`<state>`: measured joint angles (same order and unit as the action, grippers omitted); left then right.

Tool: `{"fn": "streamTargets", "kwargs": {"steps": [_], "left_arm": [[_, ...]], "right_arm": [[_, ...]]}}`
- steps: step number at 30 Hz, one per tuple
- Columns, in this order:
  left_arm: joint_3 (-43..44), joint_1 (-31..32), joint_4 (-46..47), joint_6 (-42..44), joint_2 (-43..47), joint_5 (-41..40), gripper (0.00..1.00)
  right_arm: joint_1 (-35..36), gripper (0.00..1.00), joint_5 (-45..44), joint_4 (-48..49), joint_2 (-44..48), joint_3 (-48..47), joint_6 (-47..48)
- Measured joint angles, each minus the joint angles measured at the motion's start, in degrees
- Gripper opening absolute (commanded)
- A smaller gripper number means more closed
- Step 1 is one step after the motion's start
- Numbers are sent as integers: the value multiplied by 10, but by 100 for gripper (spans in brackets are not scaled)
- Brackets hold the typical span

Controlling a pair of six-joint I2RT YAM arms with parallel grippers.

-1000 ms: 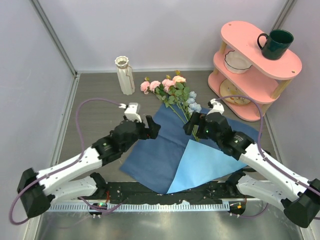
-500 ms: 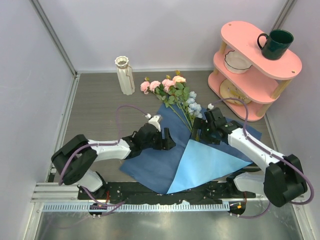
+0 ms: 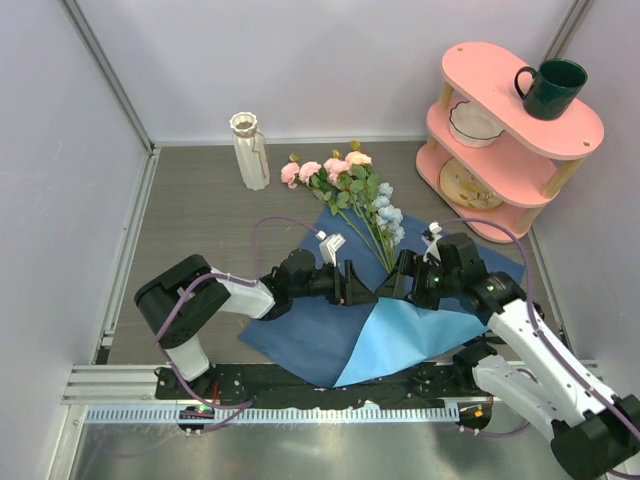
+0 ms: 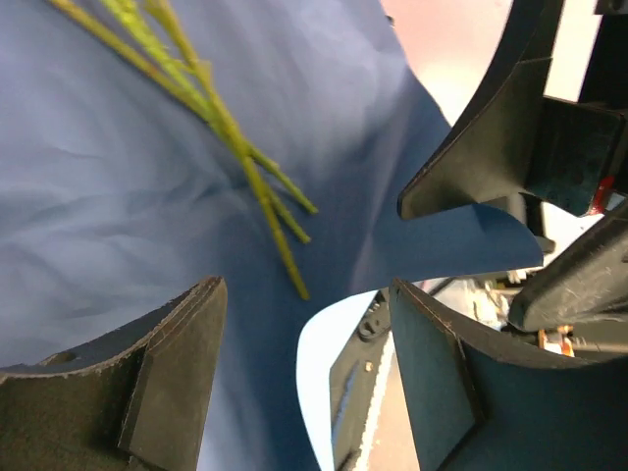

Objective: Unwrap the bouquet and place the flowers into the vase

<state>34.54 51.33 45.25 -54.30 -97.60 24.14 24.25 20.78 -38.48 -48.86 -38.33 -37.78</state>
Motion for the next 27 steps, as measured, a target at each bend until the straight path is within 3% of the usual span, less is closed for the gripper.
{"fn": "streamTargets", "kwargs": {"steps": [5, 15, 22, 23, 24, 25, 26, 27], "left_arm": [[0, 26, 59, -21, -5, 39, 70], [12, 130, 77, -8, 6, 61, 63], [21, 189, 76, -7, 6, 49, 62], [23, 193, 76, -7, 6, 47, 63], [24, 196, 76, -7, 6, 44, 64], [24, 199, 74, -5, 7, 41, 67], [24, 200, 67, -3, 9, 37, 68], [24, 200, 51, 6, 15, 28, 69]], "right_arm": [[0, 87, 18, -70, 76, -5, -12], [0, 88, -108, -203, 85, -138, 0], [0, 83, -209, -206, 67, -248, 12], [0, 81, -212, -198, 61, -250, 13], [0, 64, -209, -191, 54, -248, 13], [0, 56, -199, -176, 41, -240, 12], [0, 38, -189, -161, 27, -227, 13], [0, 30, -176, -147, 15, -212, 12]]}}
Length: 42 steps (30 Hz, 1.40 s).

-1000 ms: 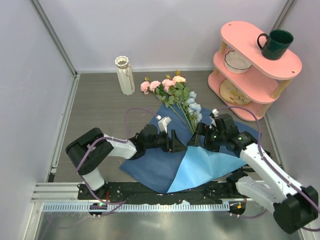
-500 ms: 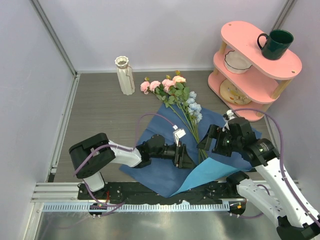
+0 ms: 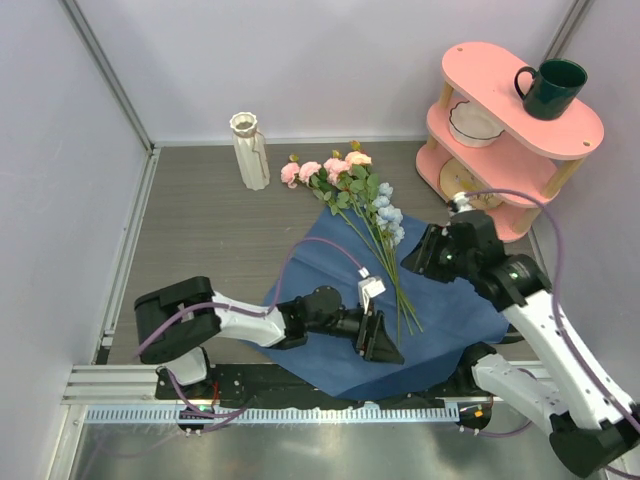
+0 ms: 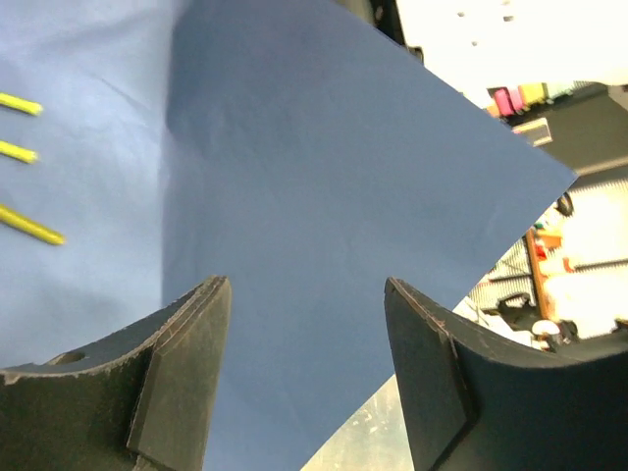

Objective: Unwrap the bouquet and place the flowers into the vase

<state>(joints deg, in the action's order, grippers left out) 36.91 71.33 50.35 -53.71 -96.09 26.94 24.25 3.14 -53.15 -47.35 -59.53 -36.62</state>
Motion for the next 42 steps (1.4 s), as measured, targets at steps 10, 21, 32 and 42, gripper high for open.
{"fn": "streamTargets", "kwargs": {"steps": [10, 21, 32, 42], "left_arm": [[66, -95, -296, 133, 233, -141, 80], [194, -296, -374, 180, 210, -265, 81], [109, -377, -373, 232, 239, -272, 81], [61, -382, -309, 220, 194, -259, 81]], "right_arm": [[2, 25, 57, 72, -9, 226, -44], [2, 40, -53, 165, -212, 136, 16], [34, 31, -89, 246, -305, 89, 99], [78, 31, -120, 255, -501, -101, 197]]}}
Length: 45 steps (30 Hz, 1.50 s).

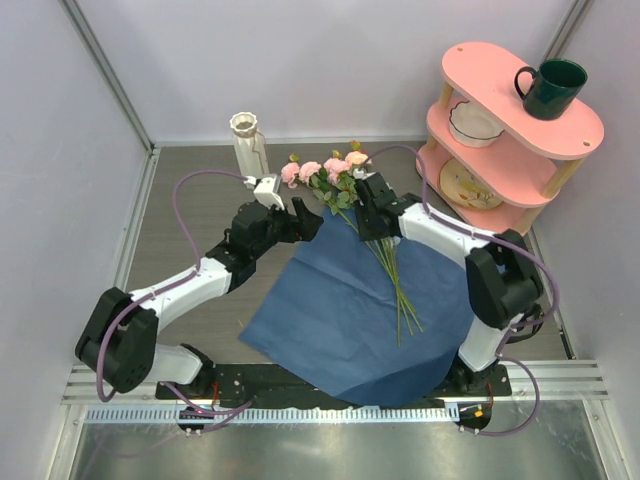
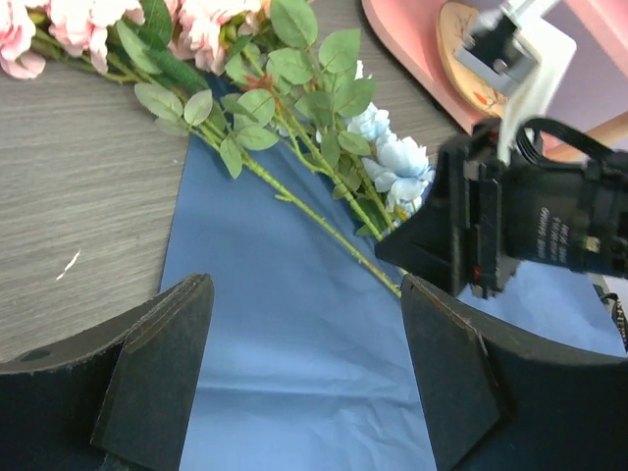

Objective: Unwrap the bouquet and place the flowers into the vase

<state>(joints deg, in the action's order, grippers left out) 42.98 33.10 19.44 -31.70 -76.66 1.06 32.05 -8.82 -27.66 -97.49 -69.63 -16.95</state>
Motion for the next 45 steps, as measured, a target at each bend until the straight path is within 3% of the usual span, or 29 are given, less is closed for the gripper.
{"fn": "streamTargets", "kwargs": {"steps": [7, 15, 28, 38, 45], "left_arm": [[-29, -6, 22, -6, -12, -21, 82], [-35, -17, 44, 7, -15, -26, 82], [-50, -28, 62, 7, -15, -26, 82], [-50, -29, 69, 7, -15, -25, 82], [-50, -29, 70, 7, -15, -24, 82]], "right_arm": [[1, 34, 4, -7, -126, -115, 80], [-6, 36, 10, -5, -199, -192, 144], [-35, 30, 83, 10, -226, -208, 204], [-37, 32, 122, 22, -238, -208, 215], [-31, 17, 114, 30, -244, -204, 228]]}}
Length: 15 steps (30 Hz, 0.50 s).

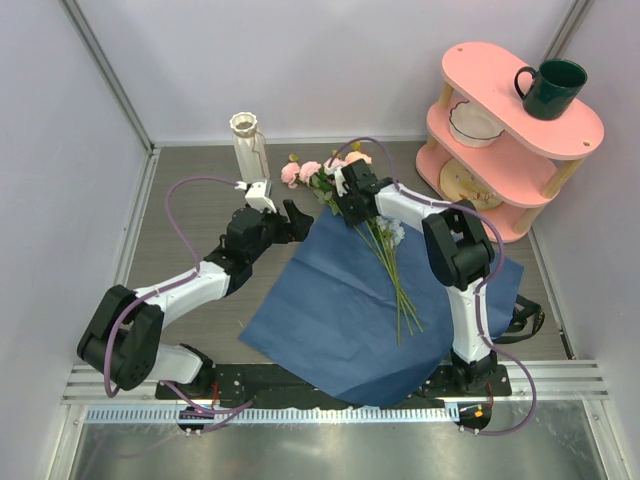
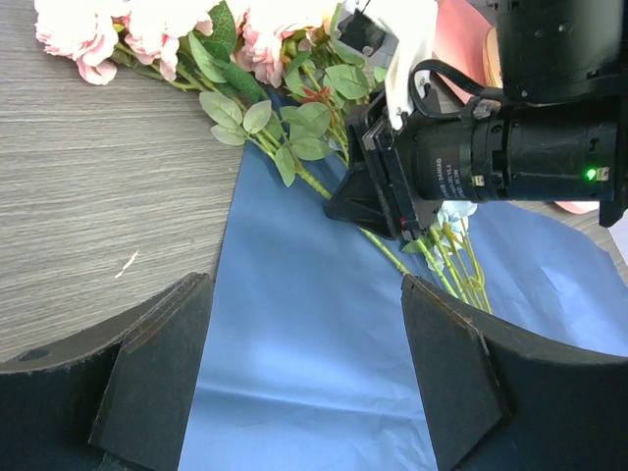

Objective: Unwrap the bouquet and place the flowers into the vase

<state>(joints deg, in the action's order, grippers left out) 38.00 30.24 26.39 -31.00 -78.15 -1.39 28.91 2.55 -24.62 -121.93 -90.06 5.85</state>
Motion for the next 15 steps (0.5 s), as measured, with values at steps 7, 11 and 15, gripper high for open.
{"fn": "streamTargets", "kwargs": {"steps": [7, 11, 15], "left_arm": [[0, 0, 3, 0, 0, 5, 82], [0, 0, 4, 0, 0, 5, 82], [0, 0, 5, 0, 0, 6, 82]], "right_arm": [[21, 3, -51, 40, 2, 22, 34], [23, 1, -54, 77, 16, 50, 37], [23, 1, -48, 123, 56, 110, 36]]}}
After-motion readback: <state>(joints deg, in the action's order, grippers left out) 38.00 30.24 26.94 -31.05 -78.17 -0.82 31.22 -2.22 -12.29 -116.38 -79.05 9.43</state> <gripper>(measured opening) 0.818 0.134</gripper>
